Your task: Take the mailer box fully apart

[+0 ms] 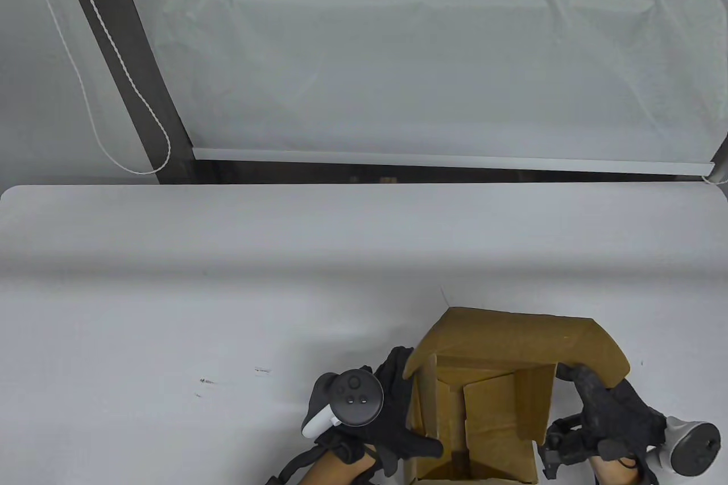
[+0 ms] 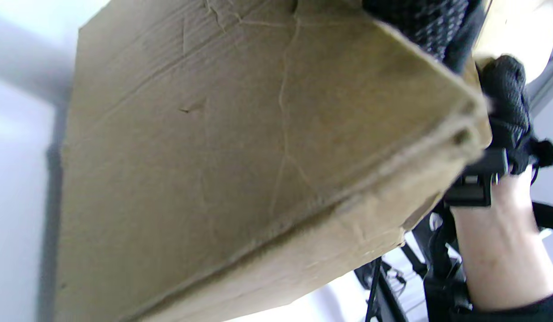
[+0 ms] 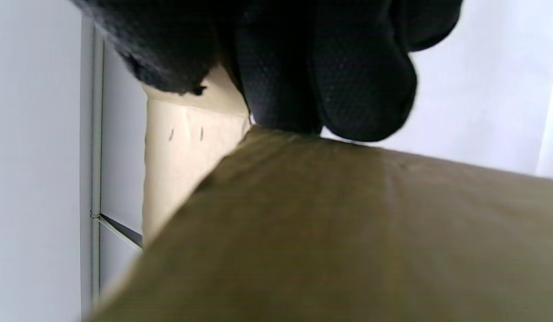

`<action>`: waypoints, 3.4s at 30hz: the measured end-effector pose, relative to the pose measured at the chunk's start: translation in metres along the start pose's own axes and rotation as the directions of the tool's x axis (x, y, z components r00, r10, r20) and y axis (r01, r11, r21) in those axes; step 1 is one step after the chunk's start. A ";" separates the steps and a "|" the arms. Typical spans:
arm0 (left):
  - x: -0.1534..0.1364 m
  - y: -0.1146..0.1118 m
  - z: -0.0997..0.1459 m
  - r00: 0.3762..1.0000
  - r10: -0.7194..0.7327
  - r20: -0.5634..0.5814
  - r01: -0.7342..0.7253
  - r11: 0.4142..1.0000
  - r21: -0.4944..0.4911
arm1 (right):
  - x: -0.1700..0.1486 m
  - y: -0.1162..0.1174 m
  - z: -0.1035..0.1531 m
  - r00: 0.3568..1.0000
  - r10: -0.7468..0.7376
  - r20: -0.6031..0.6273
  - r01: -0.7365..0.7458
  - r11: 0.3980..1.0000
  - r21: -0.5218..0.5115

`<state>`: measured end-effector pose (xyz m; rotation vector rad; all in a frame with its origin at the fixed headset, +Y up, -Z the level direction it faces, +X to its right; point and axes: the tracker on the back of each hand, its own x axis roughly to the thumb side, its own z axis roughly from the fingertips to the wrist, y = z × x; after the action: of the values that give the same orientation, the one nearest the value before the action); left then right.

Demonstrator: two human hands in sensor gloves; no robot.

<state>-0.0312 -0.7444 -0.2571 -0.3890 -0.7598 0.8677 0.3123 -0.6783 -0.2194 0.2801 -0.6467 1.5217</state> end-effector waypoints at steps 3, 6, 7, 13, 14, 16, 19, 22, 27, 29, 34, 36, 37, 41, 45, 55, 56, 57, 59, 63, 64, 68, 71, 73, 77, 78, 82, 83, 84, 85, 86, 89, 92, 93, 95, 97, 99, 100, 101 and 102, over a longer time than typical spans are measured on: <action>0.002 0.004 0.001 0.994 0.067 0.092 -0.079 0.988 0.131 | -0.001 0.000 -0.002 0.997 -0.077 -0.030 0.078 0.996 0.038; -0.007 0.015 0.008 0.915 0.346 0.206 -0.394 0.877 0.275 | -0.009 -0.003 -0.004 0.974 -0.206 -0.092 0.210 0.977 0.036; -0.010 0.018 0.011 0.878 0.411 0.245 -0.472 0.828 0.303 | -0.011 -0.004 -0.004 0.968 -0.229 -0.101 0.232 0.972 0.022; -0.025 0.032 0.023 0.871 0.464 0.160 -0.484 0.758 0.437 | -0.028 0.005 0.002 0.956 -0.150 -0.251 0.179 0.979 0.097; -0.026 0.034 0.025 0.870 0.468 0.153 -0.483 0.751 0.450 | -0.028 0.008 0.001 0.956 -0.136 -0.260 0.185 0.967 0.173; -0.026 0.038 0.028 0.875 0.463 0.141 -0.469 0.740 0.483 | -0.025 0.017 0.001 0.977 -0.024 -0.212 0.106 0.917 0.386; -0.025 0.044 0.034 0.879 0.461 0.122 -0.454 0.731 0.510 | -0.015 0.027 0.002 0.978 0.203 -0.035 -0.163 0.868 0.468; -0.026 0.049 0.037 0.878 0.461 0.127 -0.456 0.728 0.511 | -0.012 0.030 0.002 0.920 0.391 0.022 -0.346 0.785 0.514; -0.032 0.052 0.039 0.863 0.496 0.093 -0.471 0.725 0.503 | -0.023 0.015 -0.006 0.875 0.481 -0.053 -0.423 0.813 0.401; -0.034 0.051 0.040 0.859 0.500 0.108 -0.472 0.694 0.544 | -0.028 0.005 -0.008 0.885 0.452 -0.111 -0.389 0.849 0.359; -0.033 0.045 0.042 0.899 0.436 -0.032 -0.323 0.712 0.624 | -0.061 -0.017 -0.011 0.932 0.225 -0.283 -0.151 0.954 0.260; -0.026 0.042 0.038 0.939 0.334 -0.080 -0.235 0.794 0.561 | -0.080 -0.024 -0.008 0.922 0.104 -0.374 -0.026 0.978 0.206; -0.019 0.042 0.037 0.965 0.253 -0.066 -0.180 0.824 0.537 | -0.086 -0.025 -0.007 0.913 0.067 -0.403 0.011 0.982 0.189; 0.021 0.038 0.027 0.973 -0.226 0.049 0.172 0.849 0.501 | -0.109 -0.022 0.004 0.834 -0.034 -0.551 0.114 0.987 0.113; 0.022 0.025 0.010 0.948 -0.316 0.040 0.305 0.936 0.174 | -0.122 -0.013 0.019 0.690 -0.201 -0.695 0.298 0.955 0.019; -0.004 0.024 0.010 0.883 -0.362 -0.299 0.389 0.920 0.036 | -0.045 -0.010 0.005 0.869 0.470 -0.156 -0.466 0.882 0.065; -0.002 0.023 0.009 0.877 -0.372 -0.303 0.402 0.915 0.040 | -0.036 -0.001 0.003 0.864 0.500 -0.058 -0.490 0.861 0.134; -0.001 0.021 0.008 0.876 -0.383 -0.293 0.410 0.912 0.035 | -0.031 0.014 0.005 0.869 0.494 -0.015 -0.475 0.843 0.254; 0.001 0.019 0.008 0.868 -0.399 -0.296 0.424 0.905 0.025 | -0.033 0.042 0.014 0.889 0.459 -0.003 -0.408 0.793 0.452; 0.003 0.015 0.009 0.938 -0.259 -0.231 0.281 0.958 0.064 | -0.052 0.071 0.032 0.799 0.597 0.071 -0.473 0.553 0.685; 0.002 0.013 0.008 0.965 -0.176 -0.196 0.193 0.979 0.071 | -0.061 0.073 0.036 0.766 0.638 0.075 -0.479 0.488 0.730; -0.002 0.012 0.007 0.992 -0.034 -0.124 0.044 0.996 0.077 | -0.075 0.068 0.035 0.799 0.589 -0.118 -0.324 0.587 0.742; -0.004 0.010 0.003 0.988 -0.091 -0.128 0.093 0.996 0.013 | -0.071 0.058 0.023 0.744 0.668 -0.001 -0.471 0.526 0.708; -0.003 0.006 0.001 0.981 -0.132 -0.142 0.126 0.991 -0.049 | -0.071 0.052 0.019 0.717 0.697 0.008 -0.512 0.519 0.685; -0.003 0.001 0.002 0.976 -0.137 -0.167 0.120 0.986 -0.113 | -0.078 0.043 0.017 0.724 0.686 -0.077 -0.469 0.570 0.675; -0.004 0.002 0.002 0.976 -0.134 -0.172 0.116 0.987 -0.114 | -0.079 0.041 0.017 0.722 0.687 -0.081 -0.470 0.572 0.672; -0.004 0.010 0.002 0.969 -0.169 -0.181 0.152 0.983 -0.104 | -0.079 0.040 0.016 0.716 0.693 -0.082 -0.473 0.568 0.674; -0.004 0.012 0.003 0.967 -0.174 -0.186 0.157 0.982 -0.101 | -0.079 0.040 0.016 0.713 0.696 -0.079 -0.480 0.567 0.669; -0.005 0.016 0.005 0.968 -0.167 -0.187 0.153 0.984 -0.087 | -0.079 0.039 0.016 0.706 0.704 -0.069 -0.491 0.558 0.669; -0.006 0.018 0.006 0.973 -0.153 -0.171 0.143 0.987 -0.069 | -0.079 0.038 0.015 0.701 0.710 -0.067 -0.496 0.552 0.671; -0.007 0.023 0.009 0.983 -0.114 -0.147 0.113 0.993 -0.016 | -0.079 0.037 0.015 0.697 0.714 -0.067 -0.497 0.549 0.673; -0.016 0.036 0.017 0.996 0.002 -0.091 0.012 0.989 0.149 | -0.079 0.034 0.013 0.688 0.721 -0.082 -0.495 0.549 0.673; -0.029 0.040 0.025 0.984 0.149 -0.094 -0.116 0.949 0.295 | -0.079 0.031 0.011 0.669 0.739 -0.073 -0.530 0.544 0.651; -0.032 0.043 0.029 0.979 0.183 -0.086 -0.137 0.915 0.379 | -0.079 0.029 0.010 0.664 0.744 -0.075 -0.535 0.542 0.648; -0.032 0.051 0.035 0.975 0.203 -0.087 -0.136 0.862 0.488 | -0.079 0.026 0.009 0.656 0.751 -0.078 -0.544 0.542 0.641; -0.030 0.057 0.041 0.980 0.147 -0.135 -0.050 0.836 0.546 | -0.079 0.025 0.008 0.657 0.750 -0.078 -0.544 0.544 0.639; -0.029 0.061 0.041 0.967 0.044 -0.249 0.091 0.857 0.506 | -0.079 0.024 0.008 0.661 0.746 -0.084 -0.540 0.550 0.638; -0.032 0.058 0.039 0.922 -0.011 -0.387 0.178 0.900 0.397 | -0.080 0.024 0.008 0.669 0.738 -0.087 -0.531 0.556 0.640; -0.035 0.055 0.037 0.888 -0.040 -0.458 0.205 0.926 0.317 | -0.080 0.025 0.008 0.676 0.732 -0.089 -0.524 0.562 0.640; -0.041 0.050 0.035 0.825 -0.069 -0.561 0.208 0.960 0.189 | -0.080 0.025 0.009 0.688 0.720 -0.093 -0.511 0.571 0.642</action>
<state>-0.1004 -0.7471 -0.2810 -0.3351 -0.1367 0.6496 0.2919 -0.7485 -0.2624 0.2263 0.0651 2.4037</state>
